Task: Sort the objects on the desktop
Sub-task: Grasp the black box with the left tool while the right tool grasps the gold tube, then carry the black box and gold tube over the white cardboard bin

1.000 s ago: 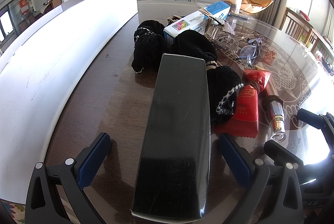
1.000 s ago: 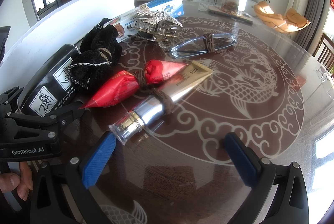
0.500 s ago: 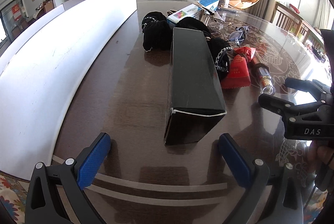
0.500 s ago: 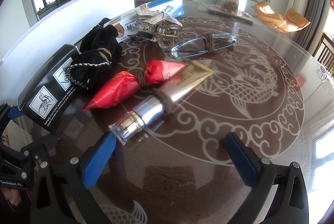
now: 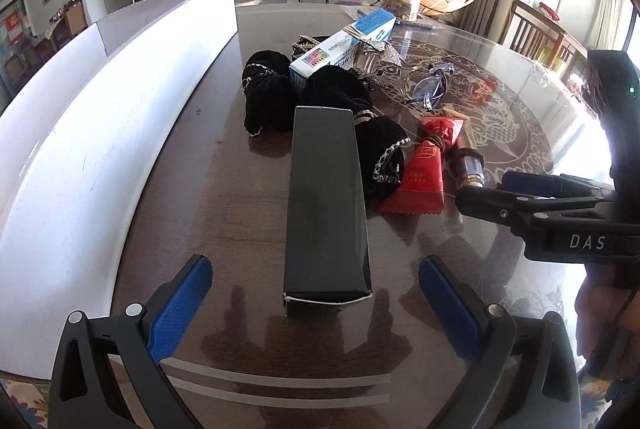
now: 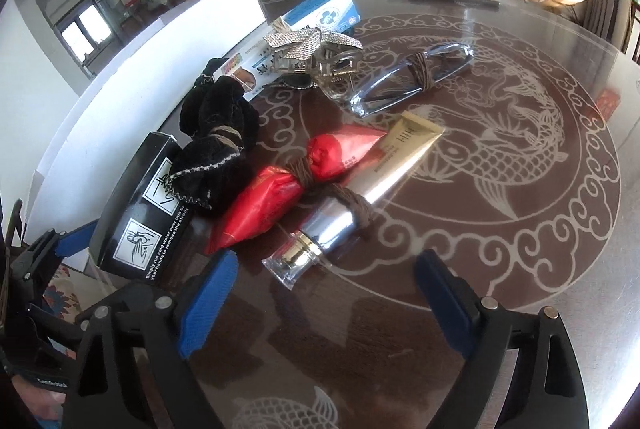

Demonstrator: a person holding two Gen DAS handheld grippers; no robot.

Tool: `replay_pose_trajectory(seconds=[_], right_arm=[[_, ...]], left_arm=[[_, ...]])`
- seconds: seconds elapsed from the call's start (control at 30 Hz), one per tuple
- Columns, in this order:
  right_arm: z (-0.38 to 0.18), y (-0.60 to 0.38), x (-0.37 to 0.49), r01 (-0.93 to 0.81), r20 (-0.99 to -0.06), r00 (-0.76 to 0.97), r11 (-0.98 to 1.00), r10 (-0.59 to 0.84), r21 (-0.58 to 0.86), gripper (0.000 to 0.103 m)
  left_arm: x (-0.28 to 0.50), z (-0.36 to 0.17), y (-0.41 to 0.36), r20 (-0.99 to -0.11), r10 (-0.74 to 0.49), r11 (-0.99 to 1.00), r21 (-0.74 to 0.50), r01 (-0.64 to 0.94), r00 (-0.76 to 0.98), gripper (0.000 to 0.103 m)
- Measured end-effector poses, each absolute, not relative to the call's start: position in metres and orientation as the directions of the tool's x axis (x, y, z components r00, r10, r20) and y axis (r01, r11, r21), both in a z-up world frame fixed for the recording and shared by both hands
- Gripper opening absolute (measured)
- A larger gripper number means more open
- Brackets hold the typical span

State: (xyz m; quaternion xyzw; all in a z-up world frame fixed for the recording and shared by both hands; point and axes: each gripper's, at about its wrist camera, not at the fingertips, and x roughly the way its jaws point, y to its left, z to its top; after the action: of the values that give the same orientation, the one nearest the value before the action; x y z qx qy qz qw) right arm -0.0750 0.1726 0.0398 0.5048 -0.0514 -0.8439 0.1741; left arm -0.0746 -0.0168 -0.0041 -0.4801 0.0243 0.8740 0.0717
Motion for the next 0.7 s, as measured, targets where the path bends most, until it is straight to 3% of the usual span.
replay_pose_trajectory(seconds=[0.07,0.1,0.13,0.2,0.23,0.5,0.63,0.7], right_arm=[[0.041,0.166,-0.087,0.254,-0.851,-0.415,-0.939,-0.323,0.232,0.080],[0.041,0.162,-0.091,0.265,-0.857,-0.421,-0.944,-0.297,0.197,0.058],[0.042,0.158,-0.096,0.273,-0.863,-0.428,-0.949,-0.267,0.158,0.046],[0.042,0.158,-0.102,0.280,-0.870,-0.423,-0.950,-0.254,0.141,0.035],[0.042,0.161,-0.102,0.277,-0.871,-0.416,-0.949,-0.260,0.151,0.030],[0.042,0.217,-0.066,0.280,-0.887,-0.361,-0.941,-0.287,0.191,0.029],[0.043,0.215,-0.073,0.288,-0.894,-0.367,-0.945,-0.256,0.153,0.042],[0.043,0.206,-0.076,0.311,-0.901,-0.371,-0.944,-0.226,0.109,0.042]], left_arm=[[-0.094,-0.016,-0.012,-0.886,0.064,-0.992,-0.007,-0.123,-0.459,0.103],[-0.102,-0.021,-0.010,-0.903,0.062,-0.993,-0.013,-0.118,-0.425,0.099],[-0.108,-0.022,-0.010,-0.903,0.072,-0.993,-0.024,-0.118,-0.423,0.087],[-0.111,-0.017,-0.009,-0.893,0.051,-0.992,0.005,-0.125,-0.447,0.038],[-0.111,-0.014,-0.010,-0.893,0.077,-0.990,-0.017,-0.138,-0.443,0.034],[-0.070,-0.009,-0.015,-0.874,0.094,-0.987,-0.021,-0.157,-0.476,0.034],[-0.069,-0.007,-0.013,-0.867,0.124,-0.988,-0.065,-0.137,-0.483,0.034],[-0.069,0.000,-0.010,-0.860,0.120,-0.989,-0.062,-0.132,-0.497,0.034]])
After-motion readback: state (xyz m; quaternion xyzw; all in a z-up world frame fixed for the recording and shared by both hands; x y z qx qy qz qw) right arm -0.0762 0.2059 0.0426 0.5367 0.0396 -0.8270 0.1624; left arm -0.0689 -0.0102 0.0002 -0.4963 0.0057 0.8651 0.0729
